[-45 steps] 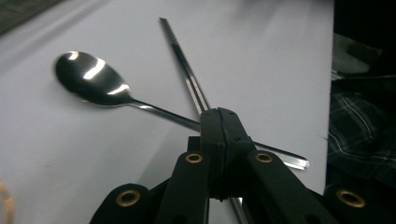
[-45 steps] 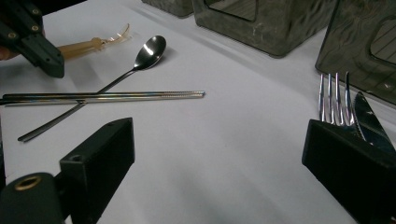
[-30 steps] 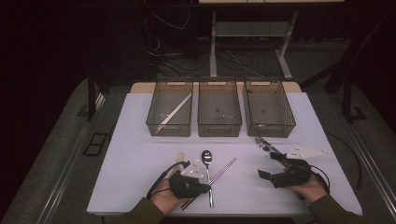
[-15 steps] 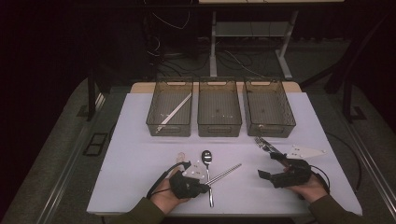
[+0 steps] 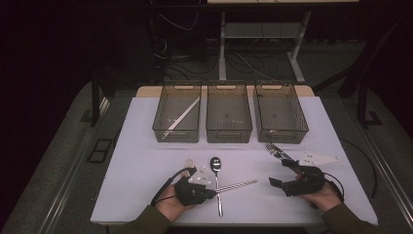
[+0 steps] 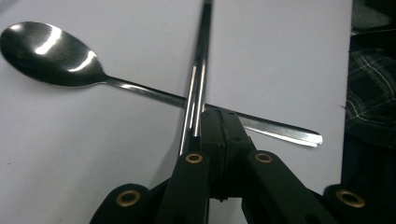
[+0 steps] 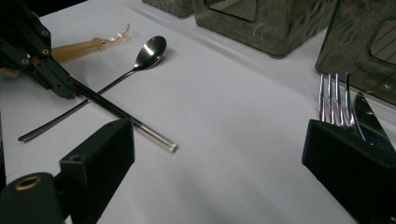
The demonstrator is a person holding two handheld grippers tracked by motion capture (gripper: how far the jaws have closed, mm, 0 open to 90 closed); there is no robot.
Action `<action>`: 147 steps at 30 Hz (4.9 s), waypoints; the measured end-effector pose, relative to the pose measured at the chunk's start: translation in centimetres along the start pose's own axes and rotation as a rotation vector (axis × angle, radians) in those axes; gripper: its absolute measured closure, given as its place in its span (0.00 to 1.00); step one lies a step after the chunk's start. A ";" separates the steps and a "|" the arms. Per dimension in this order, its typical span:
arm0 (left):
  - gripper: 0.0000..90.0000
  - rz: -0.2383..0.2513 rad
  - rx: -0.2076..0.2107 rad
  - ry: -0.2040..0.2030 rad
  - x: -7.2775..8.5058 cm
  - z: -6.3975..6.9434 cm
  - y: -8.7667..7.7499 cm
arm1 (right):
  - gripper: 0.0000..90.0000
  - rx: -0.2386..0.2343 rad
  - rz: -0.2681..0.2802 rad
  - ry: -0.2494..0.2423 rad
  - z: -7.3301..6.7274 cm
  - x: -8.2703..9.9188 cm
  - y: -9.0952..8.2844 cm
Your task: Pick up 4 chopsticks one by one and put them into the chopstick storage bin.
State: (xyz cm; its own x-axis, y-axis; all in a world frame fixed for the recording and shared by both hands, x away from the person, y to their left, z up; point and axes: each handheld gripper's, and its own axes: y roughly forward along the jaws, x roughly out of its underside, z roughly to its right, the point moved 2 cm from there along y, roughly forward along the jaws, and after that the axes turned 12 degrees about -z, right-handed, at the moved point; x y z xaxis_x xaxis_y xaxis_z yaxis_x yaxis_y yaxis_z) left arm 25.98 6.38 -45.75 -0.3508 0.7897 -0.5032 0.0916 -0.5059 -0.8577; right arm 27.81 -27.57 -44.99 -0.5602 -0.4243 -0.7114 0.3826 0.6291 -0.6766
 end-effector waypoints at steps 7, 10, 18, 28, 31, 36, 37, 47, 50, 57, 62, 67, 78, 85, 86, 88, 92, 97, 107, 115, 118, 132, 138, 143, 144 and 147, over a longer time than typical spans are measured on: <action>1.00 0.016 0.006 0.004 0.0 0.0 -0.2 | 0.11 0.000 0.000 -0.001 0.0 0.0 0.0; 0.99 0.033 0.010 0.014 -0.1 -0.2 -0.8 | 0.11 0.000 0.000 0.000 0.0 0.0 0.0; 0.85 0.152 -0.012 -0.034 1.2 -2.2 -3.5 | 0.11 0.000 -0.001 -0.001 0.0 0.0 0.0; 0.77 0.114 -0.006 -0.042 3.1 -3.3 -3.7 | 0.11 -0.001 -0.001 -0.001 0.0 0.0 0.0; 0.79 0.095 0.009 -0.035 3.2 -3.4 -3.4 | 0.11 -0.002 -0.003 0.000 -0.1 0.0 0.0; 0.84 0.086 0.029 -0.029 3.2 -3.4 -3.1 | 0.11 -0.002 -0.003 0.000 -0.1 0.0 0.0; 0.84 0.080 0.029 -0.026 3.2 -3.4 -3.1 | 0.11 -0.002 -0.002 0.000 -0.1 0.0 0.0; 0.86 0.057 0.036 -0.018 3.2 -3.3 -2.7 | 0.11 -0.002 -0.002 0.000 -0.1 0.0 0.0; 0.86 0.049 0.034 -0.015 3.2 -3.4 -2.7 | 0.11 -0.002 -0.002 0.001 -0.1 0.0 0.0; 0.87 0.038 0.031 -0.014 3.2 -3.3 -2.5 | 0.11 -0.002 -0.002 0.000 -0.1 0.0 0.0; 0.86 0.040 0.029 -0.012 3.2 -3.4 -2.5 | 0.11 -0.002 -0.002 0.000 -0.1 0.0 0.0; 0.86 0.040 0.032 -0.010 3.2 -3.3 -2.4 | 0.11 -0.001 -0.002 0.000 -0.1 0.0 0.0; 0.85 0.029 0.028 -0.004 3.1 -3.2 -2.2 | 0.11 -0.002 -0.002 0.000 -0.1 0.0 0.0; 0.85 0.017 0.029 0.008 3.0 -3.3 -1.8 | 0.11 -0.002 -0.001 0.000 -0.1 0.0 0.0; 0.85 0.021 0.030 0.007 3.0 -3.3 -1.8 | 0.11 -0.002 -0.002 0.000 -0.1 0.0 0.0; 0.85 0.024 0.027 0.013 3.0 -3.3 -1.7 | 0.11 -0.002 -0.002 0.001 -0.1 0.0 0.0; 0.86 0.025 0.021 0.019 2.9 -3.2 -1.7 | 0.11 -0.002 -0.001 0.000 -0.1 0.0 0.0; 0.89 0.022 0.021 0.028 2.8 -3.2 -1.6 | 0.11 -0.002 -0.001 -0.001 -0.1 0.0 0.0; 0.88 0.019 0.030 0.043 2.1 -3.0 -1.2 | 0.11 -0.002 -0.003 -0.003 -0.1 0.0 0.1; 0.93 0.012 0.044 0.036 1.9 -3.1 -1.0 | 0.11 -0.002 -0.004 -0.003 -0.1 0.0 0.1; 0.94 0.009 0.048 0.042 1.9 -3.2 -1.0 | 0.11 -0.002 -0.004 -0.003 -0.1 0.0 0.1; 0.94 0.019 0.041 0.043 1.6 -3.2 -1.4 | 0.11 -0.002 -0.002 -0.002 -0.1 0.0 0.1; 0.94 0.038 0.035 0.031 1.6 -3.3 -1.9 | 0.11 -0.002 -0.003 -0.004 -0.1 0.0 0.1; 0.94 0.062 0.036 0.015 1.6 -3.4 -2.3 | 0.11 -0.003 -0.003 -0.003 -0.1 0.0 0.1; 0.94 0.065 0.033 0.013 1.6 -3.4 -2.3 | 0.11 -0.003 -0.003 -0.004 -0.1 0.0 0.1; 0.94 0.078 0.032 0.003 1.6 -3.4 -2.6 | 0.11 -0.002 -0.005 -0.010 -0.1 0.0 0.1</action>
State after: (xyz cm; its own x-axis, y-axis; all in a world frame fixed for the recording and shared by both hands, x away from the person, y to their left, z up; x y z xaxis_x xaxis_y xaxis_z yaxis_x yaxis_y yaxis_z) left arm 28.38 10.20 -44.68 -0.3407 0.7484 -0.5691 0.0884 -0.5771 -0.8118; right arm 27.75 -27.41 -45.04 -0.5550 -0.4336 -0.7099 0.3783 0.6285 -0.6796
